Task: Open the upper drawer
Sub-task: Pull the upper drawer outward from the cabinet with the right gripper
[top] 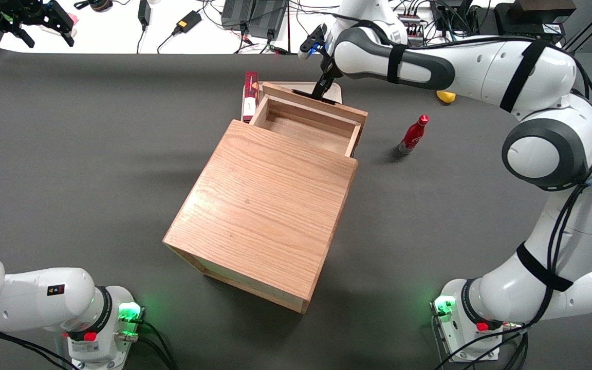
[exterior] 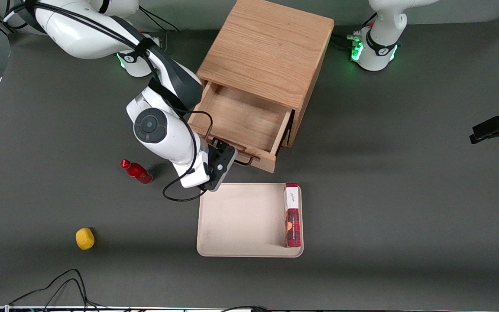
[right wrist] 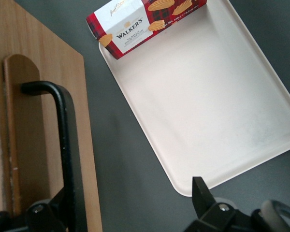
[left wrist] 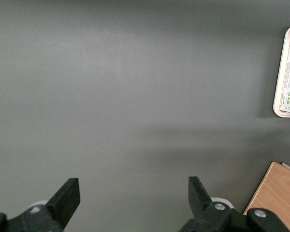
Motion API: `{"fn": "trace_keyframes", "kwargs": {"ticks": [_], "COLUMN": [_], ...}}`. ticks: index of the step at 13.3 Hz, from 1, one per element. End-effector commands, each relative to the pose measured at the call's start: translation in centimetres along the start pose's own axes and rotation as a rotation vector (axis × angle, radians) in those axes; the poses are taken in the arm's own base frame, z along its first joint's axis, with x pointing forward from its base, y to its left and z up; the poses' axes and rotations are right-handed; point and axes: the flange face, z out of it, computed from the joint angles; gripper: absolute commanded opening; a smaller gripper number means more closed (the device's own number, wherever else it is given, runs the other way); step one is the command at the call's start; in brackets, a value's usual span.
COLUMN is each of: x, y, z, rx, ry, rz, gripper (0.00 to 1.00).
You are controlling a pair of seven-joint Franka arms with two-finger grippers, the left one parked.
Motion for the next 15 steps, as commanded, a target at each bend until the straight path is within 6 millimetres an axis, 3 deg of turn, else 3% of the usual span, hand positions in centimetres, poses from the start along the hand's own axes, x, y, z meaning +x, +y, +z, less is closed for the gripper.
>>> {"fn": "trace_keyframes", "kwargs": {"ticks": [1, 15], "x": [0.4, 0.0], "y": [1.3, 3.3], "z": [-0.4, -0.8], "rx": [-0.019, 0.006], "ry": [0.009, -0.029], "rz": [-0.016, -0.036], "gripper": [1.0, 1.0]}}
